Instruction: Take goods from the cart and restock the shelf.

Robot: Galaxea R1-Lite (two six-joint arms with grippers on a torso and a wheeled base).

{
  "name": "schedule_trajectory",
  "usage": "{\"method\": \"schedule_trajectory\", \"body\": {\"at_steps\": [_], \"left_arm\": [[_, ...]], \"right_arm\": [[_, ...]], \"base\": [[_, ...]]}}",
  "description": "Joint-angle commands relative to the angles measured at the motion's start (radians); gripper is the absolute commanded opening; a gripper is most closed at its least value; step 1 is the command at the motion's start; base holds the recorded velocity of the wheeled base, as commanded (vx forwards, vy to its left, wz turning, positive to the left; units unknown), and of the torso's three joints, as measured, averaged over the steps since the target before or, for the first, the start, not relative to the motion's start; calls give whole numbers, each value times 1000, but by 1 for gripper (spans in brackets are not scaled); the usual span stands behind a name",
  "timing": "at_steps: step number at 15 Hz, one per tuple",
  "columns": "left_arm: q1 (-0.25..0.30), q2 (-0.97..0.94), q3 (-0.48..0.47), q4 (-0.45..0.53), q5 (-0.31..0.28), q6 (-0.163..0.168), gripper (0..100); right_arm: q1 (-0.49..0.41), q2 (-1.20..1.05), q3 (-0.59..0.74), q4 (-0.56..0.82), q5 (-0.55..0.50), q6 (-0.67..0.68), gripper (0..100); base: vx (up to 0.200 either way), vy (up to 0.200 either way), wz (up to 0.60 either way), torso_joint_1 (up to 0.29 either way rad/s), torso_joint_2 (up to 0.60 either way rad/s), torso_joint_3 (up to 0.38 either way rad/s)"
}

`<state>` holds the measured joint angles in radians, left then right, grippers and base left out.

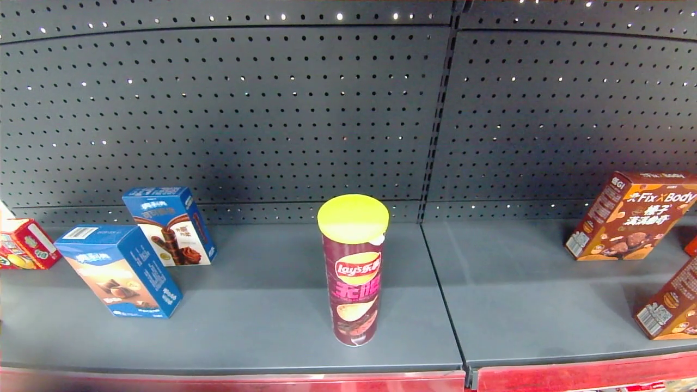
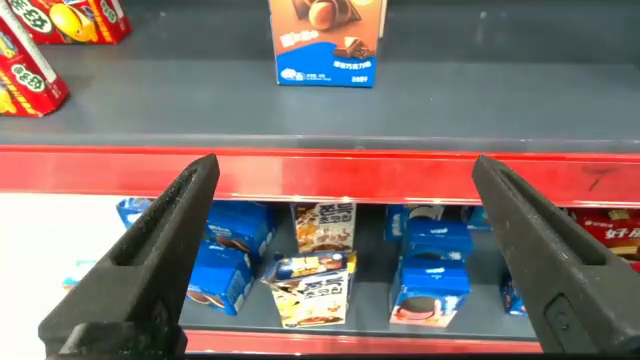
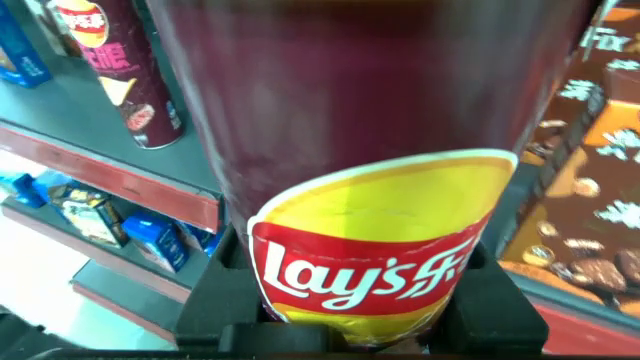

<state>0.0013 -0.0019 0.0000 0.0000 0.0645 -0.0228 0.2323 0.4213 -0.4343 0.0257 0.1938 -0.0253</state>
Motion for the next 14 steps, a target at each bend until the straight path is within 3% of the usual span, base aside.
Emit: {"method": "schedule_trajectory", "body": {"at_steps": [1,5,8,11,14], "left_arm": [[0,2,0,0,0,0,100],[0,2,0,0,0,0,100],[0,2,0,0,0,0,100],[0,2,0,0,0,0,100],[0,2,0,0,0,0,100]], "right_arm": [[25,99,-18,-70,6,-2,0],[70,248,-44,-202,6,1,0],[159,324,-14,-260,6,2,0],[199,522,-17,-483,4,31,0],[208,659,-32,-578,4,41,0]], "base": [[0,0,0,0,0,0],[0,0,0,0,0,0],[0,0,0,0,0,0],[0,0,0,0,0,0],[0,0,0,0,0,0]]}}
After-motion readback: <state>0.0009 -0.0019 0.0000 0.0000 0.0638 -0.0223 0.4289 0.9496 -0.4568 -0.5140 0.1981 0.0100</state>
